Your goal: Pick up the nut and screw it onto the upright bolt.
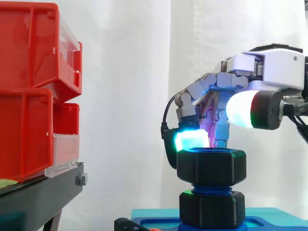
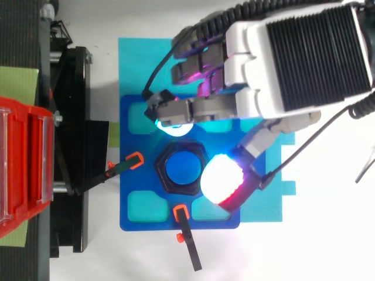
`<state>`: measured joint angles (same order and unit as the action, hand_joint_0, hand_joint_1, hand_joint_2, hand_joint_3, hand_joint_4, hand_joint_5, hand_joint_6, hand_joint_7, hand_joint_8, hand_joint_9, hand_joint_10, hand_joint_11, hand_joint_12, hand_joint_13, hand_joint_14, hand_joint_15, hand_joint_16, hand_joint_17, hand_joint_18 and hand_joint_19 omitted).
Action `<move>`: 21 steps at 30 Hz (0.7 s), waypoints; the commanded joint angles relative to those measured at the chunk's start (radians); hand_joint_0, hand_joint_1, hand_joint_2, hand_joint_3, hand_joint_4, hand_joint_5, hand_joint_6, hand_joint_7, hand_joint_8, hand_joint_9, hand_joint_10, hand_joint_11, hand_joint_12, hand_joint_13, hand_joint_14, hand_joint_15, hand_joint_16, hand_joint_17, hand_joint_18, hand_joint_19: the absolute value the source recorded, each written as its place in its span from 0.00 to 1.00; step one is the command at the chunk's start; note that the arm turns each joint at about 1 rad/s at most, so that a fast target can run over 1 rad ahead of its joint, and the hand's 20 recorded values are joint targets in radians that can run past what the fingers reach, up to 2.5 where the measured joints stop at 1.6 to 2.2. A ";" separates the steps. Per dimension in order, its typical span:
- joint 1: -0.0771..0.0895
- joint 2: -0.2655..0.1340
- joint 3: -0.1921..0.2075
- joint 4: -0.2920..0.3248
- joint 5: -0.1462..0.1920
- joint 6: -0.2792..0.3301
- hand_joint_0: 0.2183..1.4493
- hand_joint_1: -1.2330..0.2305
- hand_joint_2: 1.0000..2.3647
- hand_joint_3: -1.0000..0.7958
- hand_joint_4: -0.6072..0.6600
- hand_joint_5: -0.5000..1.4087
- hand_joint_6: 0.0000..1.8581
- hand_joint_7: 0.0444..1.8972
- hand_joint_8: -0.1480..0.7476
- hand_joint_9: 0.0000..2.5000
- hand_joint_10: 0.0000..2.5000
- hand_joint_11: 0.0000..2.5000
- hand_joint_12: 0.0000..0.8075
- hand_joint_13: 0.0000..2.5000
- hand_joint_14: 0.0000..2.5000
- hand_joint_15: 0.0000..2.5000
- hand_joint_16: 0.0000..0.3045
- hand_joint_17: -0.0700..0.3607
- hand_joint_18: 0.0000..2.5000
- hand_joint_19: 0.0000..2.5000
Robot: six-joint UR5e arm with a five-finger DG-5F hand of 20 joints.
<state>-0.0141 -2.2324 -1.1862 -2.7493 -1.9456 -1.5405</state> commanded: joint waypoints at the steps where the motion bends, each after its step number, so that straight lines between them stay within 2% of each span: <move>1: -0.024 0.000 0.069 -0.043 -0.036 -0.001 0.27 0.67 0.00 0.28 0.52 0.28 0.39 0.53 0.41 0.64 0.00 0.06 0.12 0.51 0.00 0.03 0.03 0.21 0.43 0.17; 2: -0.032 -0.001 0.112 -0.099 -0.055 -0.004 0.27 0.67 0.00 0.28 0.52 0.28 0.39 0.52 0.41 0.64 0.00 0.06 0.12 0.51 0.00 0.03 0.03 0.21 0.43 0.17; 5: -0.043 0.000 0.140 -0.165 -0.065 -0.023 0.27 0.67 0.00 0.28 0.53 0.28 0.37 0.56 0.42 0.64 0.00 0.07 0.13 0.51 0.00 0.03 0.03 0.22 0.42 0.17; 7: -0.047 0.000 0.163 -0.176 -0.065 -0.026 0.27 0.68 0.00 0.28 0.59 0.28 0.28 0.73 0.44 0.59 0.00 0.07 0.15 0.47 0.00 0.03 0.04 0.23 0.38 0.16; 8: -0.047 0.000 0.177 -0.185 -0.065 -0.026 0.27 0.68 0.00 0.28 0.61 0.28 0.27 0.74 0.42 0.59 0.00 0.06 0.16 0.46 0.00 0.03 0.05 0.23 0.38 0.16; 9: -0.047 -0.001 0.197 -0.204 -0.069 -0.029 0.27 0.68 0.00 0.28 0.60 0.27 0.27 0.71 0.41 0.58 0.00 0.07 0.16 0.45 0.00 0.03 0.05 0.24 0.37 0.16; 10: -0.047 -0.001 0.198 -0.214 -0.070 -0.030 0.26 0.69 0.00 0.28 0.61 0.26 0.27 0.66 0.42 0.55 0.00 0.06 0.16 0.44 0.00 0.02 0.05 0.25 0.35 0.16; 13: -0.040 -0.001 0.175 -0.202 -0.065 -0.032 0.25 0.69 0.00 0.28 0.64 0.25 0.27 0.55 0.40 0.52 0.00 0.04 0.17 0.42 0.00 0.02 0.06 0.26 0.33 0.15; 14: -0.037 -0.001 0.154 -0.187 -0.064 -0.030 0.25 0.70 0.00 0.28 0.65 0.25 0.27 0.53 0.40 0.52 0.00 0.04 0.17 0.41 0.00 0.02 0.06 0.26 0.33 0.15; 17: -0.035 -0.001 0.126 -0.147 -0.061 -0.029 0.25 0.71 0.00 0.28 0.65 0.24 0.27 0.47 0.39 0.49 0.00 0.02 0.17 0.39 0.00 0.01 0.07 0.27 0.32 0.15; 18: -0.032 0.000 0.103 -0.113 -0.059 -0.024 0.25 0.72 0.00 0.28 0.65 0.24 0.27 0.45 0.39 0.49 0.00 0.02 0.17 0.39 0.00 0.01 0.07 0.28 0.31 0.14; 21: -0.023 -0.001 0.076 -0.072 -0.049 -0.012 0.24 0.73 0.00 0.28 0.64 0.23 0.27 0.40 0.37 0.47 0.00 0.00 0.18 0.36 0.00 0.00 0.08 0.28 0.29 0.14</move>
<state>-0.0447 -2.2332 -1.0794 -2.8661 -2.0024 -1.5629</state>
